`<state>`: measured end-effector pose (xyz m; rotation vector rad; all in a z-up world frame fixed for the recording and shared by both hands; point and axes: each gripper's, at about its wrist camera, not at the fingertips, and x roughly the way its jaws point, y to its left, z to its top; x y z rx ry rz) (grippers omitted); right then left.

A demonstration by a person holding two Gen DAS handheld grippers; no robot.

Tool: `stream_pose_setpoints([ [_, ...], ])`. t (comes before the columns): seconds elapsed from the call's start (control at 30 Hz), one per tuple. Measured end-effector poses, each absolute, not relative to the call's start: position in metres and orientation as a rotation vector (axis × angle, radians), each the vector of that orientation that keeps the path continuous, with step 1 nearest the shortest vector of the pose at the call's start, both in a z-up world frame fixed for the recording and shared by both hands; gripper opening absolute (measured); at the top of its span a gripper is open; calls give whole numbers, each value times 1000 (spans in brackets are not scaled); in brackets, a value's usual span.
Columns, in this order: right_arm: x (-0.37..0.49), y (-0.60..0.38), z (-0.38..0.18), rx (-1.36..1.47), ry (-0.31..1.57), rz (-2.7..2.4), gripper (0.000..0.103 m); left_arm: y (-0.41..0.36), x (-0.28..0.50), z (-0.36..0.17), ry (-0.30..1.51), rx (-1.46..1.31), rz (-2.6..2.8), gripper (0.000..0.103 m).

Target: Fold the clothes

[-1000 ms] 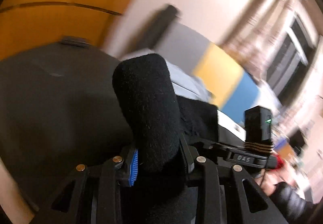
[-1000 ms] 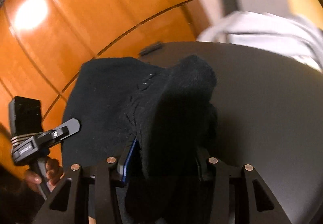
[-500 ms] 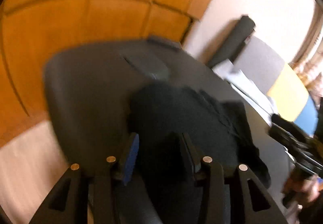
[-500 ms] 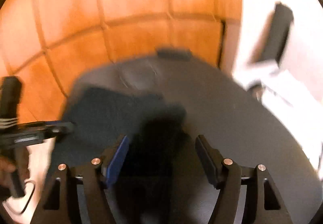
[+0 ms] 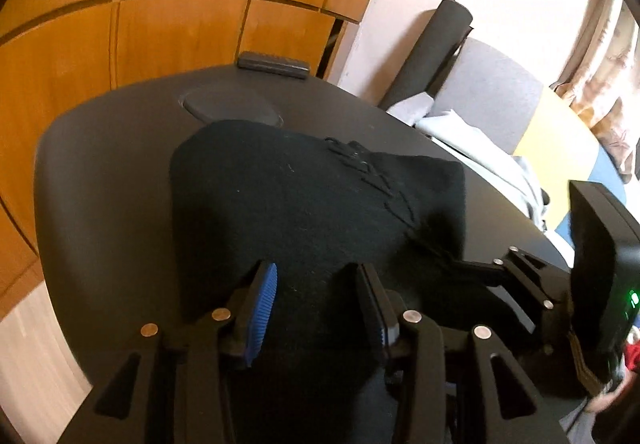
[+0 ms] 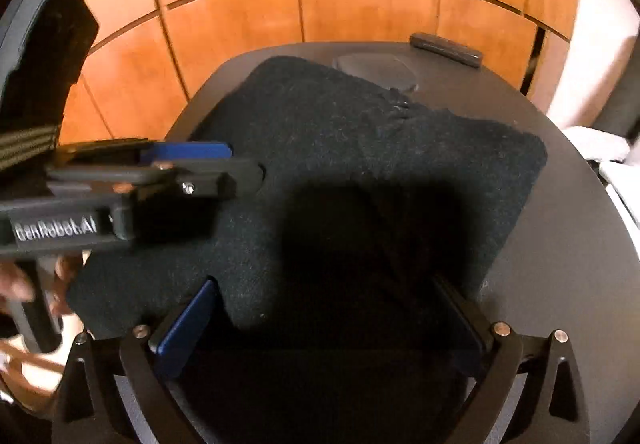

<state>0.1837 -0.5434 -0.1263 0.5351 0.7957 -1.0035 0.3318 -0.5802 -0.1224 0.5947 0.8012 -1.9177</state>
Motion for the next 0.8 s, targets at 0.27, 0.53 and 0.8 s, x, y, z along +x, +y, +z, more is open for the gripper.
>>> stream_pose_setpoints([
  [0.27,189,-525,-97,610,725,-1260,103,-543,343,-78,702,607,-1753,60],
  [0.53,193,-474,-29,544,616,-1532,103,-504,337,-23,560,730,-1626,60],
  [0.8,207,-440,5,537,577,-1529,103,-457,347,29,424,612,-1576,54],
])
